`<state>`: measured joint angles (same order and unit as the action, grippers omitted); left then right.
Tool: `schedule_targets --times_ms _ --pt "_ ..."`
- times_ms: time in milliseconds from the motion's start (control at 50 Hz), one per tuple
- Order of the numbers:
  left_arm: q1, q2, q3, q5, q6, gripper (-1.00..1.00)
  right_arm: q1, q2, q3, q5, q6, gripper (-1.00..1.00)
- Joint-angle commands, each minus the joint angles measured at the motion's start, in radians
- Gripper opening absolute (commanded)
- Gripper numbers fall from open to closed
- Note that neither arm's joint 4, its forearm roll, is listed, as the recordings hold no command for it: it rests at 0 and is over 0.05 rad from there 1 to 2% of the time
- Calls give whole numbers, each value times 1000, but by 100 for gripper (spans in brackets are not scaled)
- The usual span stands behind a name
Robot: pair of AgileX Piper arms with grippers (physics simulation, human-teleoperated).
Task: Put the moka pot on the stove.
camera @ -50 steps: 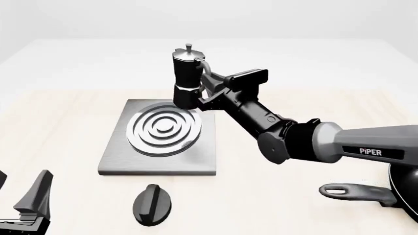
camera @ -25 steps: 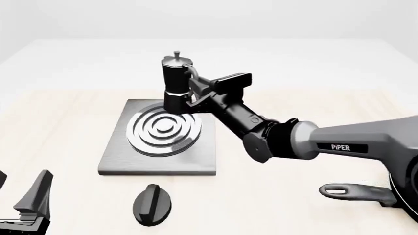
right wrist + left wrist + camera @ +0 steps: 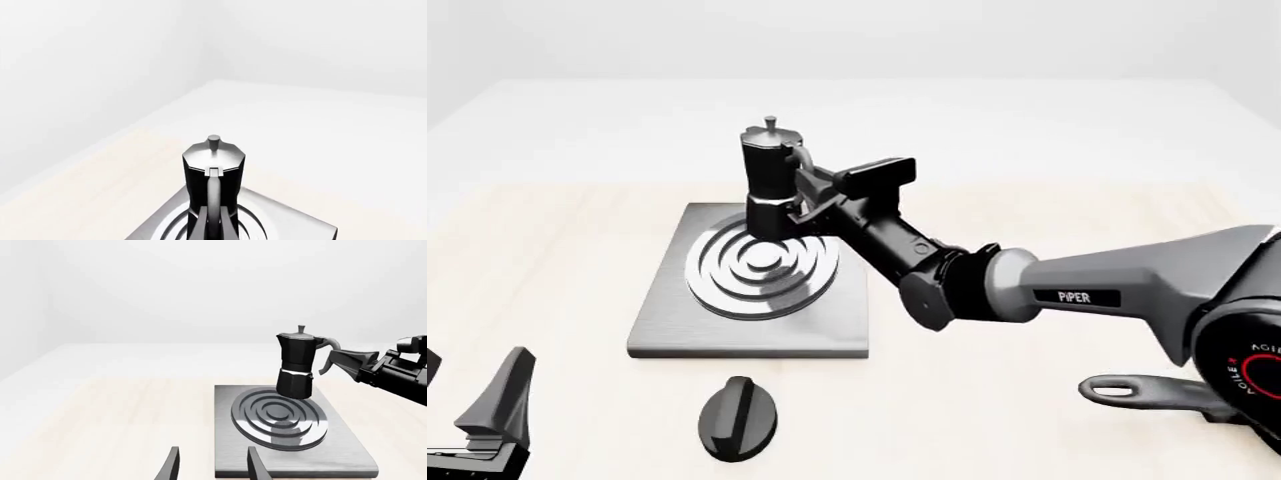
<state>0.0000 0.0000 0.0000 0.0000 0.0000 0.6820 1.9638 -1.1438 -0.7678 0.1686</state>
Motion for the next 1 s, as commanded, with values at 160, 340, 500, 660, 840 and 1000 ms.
schedule_targets --times_ms 160,340,500,660,840,1000 --pt "0 0 0 0 0 100 10 41 -48 -8 19 -100" --pt "0 0 0 0 0 100 10 67 -66 -9 28 -100" --pt "0 0 0 0 0 100 9 79 -73 -13 32 -100" --pt "0 0 0 0 0 100 11 89 -78 -16 35 -100" --pt "0 0 0 0 0 100 9 100 -81 -21 40 -100" --pt "0 0 0 0 0 100 8 111 -84 -25 45 -100"
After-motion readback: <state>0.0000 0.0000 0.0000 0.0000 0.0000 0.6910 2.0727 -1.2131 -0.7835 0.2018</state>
